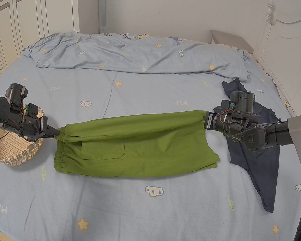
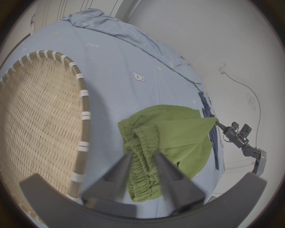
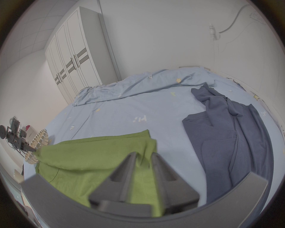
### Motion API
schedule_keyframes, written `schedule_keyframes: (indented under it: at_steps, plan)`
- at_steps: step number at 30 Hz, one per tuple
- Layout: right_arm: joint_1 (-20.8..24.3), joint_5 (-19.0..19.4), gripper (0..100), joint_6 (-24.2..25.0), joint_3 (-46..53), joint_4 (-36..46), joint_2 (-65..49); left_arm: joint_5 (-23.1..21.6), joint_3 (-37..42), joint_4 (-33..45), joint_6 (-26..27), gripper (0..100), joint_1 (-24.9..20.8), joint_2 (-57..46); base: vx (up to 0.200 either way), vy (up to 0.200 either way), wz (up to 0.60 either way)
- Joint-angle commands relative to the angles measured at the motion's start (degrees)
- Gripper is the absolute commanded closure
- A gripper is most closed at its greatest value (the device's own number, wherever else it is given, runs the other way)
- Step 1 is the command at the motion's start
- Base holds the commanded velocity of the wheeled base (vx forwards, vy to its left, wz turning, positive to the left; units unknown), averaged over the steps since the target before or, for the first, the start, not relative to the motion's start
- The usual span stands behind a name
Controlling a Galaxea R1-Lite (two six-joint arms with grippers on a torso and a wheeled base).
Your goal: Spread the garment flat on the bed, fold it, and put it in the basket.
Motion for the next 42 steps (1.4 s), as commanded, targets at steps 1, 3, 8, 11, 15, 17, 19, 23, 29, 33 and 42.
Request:
schedule_keyframes:
  at_steps: [1,3,8,11,15,17,19,23,29,33,42]
  plan:
    - [0.3,0.3,0,0.0,0.0,0.0,0.7,0.2,0.4,-0.1,0.1,0,-0.5,-0.1,0.000,0.000,0.00]
    - [0.4,0.3,0,0.1,0.1,0.0,1.0,0.2,0.4,-0.3,0.1,0,-1.3,0.0,0.000,0.000,0.00]
    - [0.3,0.2,0,0.2,0.6,0.1,1.0,0.2,0.5,-0.3,-0.4,0,-4.1,-0.4,0.000,0.000,0.00]
    - [0.2,0.2,0,0.3,1.6,0.0,0.8,0.2,0.8,0.0,-0.5,0,-5.1,-1.5,0.000,0.000,0.00]
    - [0.2,0.2,0,0.3,2.6,0.0,0.5,0.2,1.7,0.0,-0.5,0,-5.2,-3.8,0.000,0.000,0.00]
    - [0.7,-0.1,0,0.3,5.4,-0.2,-0.6,0.2,1.8,0.1,-0.5,0,-6.3,-4.6,0.000,0.000,0.00]
    - [2.2,-2.6,0,0.8,8.2,-1.4,-3.2,0.2,1.8,0.1,-0.5,0,-7.6,-4.2,0.000,0.000,0.00]
    - [3.1,-5.6,0,1.5,12.5,-4.0,-4.9,0.2,1.3,-0.3,-1.0,0,-8.5,-1.9,0.000,0.000,0.00]
    - [3.4,-5.4,0,5.4,19.1,-6.6,-10.0,0.6,-0.9,-4.8,-7.1,0,-8.7,1.6,0.000,0.000,0.00]
    - [3.3,-4.7,0,7.2,21.8,-6.8,-12.9,3.9,-2.6,-10.1,-11.1,0,-8.4,5.0,0.000,0.000,0.00]
    - [2.4,-4.6,0,7.5,22.1,-6.7,-14.8,7.9,-7.3,-18.9,-22.4,0,-6.9,10.9,0.000,0.000,0.00]
